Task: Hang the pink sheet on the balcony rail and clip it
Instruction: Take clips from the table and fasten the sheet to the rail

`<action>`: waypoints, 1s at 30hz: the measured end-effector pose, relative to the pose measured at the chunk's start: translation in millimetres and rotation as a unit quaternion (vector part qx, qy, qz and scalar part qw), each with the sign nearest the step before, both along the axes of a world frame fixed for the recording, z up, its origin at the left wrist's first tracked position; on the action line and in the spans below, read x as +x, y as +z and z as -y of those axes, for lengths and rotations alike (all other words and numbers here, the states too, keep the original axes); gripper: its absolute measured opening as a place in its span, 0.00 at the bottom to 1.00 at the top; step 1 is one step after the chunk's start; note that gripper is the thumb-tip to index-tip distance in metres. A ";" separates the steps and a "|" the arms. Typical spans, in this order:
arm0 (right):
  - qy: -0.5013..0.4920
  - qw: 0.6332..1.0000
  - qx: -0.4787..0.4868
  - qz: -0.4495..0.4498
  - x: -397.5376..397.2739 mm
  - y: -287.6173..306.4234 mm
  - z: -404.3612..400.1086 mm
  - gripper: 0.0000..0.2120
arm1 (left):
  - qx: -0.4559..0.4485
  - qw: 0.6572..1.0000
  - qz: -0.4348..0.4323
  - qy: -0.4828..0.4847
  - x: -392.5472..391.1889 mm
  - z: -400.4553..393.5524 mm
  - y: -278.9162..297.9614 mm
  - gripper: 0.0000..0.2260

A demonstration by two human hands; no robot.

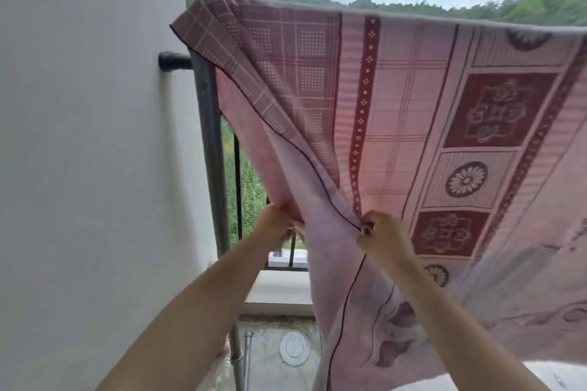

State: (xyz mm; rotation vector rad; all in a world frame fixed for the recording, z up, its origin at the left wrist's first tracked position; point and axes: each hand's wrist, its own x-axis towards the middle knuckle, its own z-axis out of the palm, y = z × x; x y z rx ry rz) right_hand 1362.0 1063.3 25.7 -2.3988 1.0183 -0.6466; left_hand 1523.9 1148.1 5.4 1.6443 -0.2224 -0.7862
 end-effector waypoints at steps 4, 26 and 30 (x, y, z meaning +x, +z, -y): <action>-0.106 0.991 0.022 0.074 -23.0 -5.7 21.5 0.05 | -0.037 0.991 -0.014 0.126 33.8 -13.4 -2.0 0.14; -0.196 0.871 -0.312 0.325 -89.9 128.9 69.9 0.05 | 0.076 0.935 0.342 0.049 14.3 -15.2 -38.5 0.17; -0.108 0.961 -0.114 0.230 -77.1 55.6 65.1 0.02 | 0.036 0.942 0.333 0.024 -7.7 -31.3 -53.9 0.17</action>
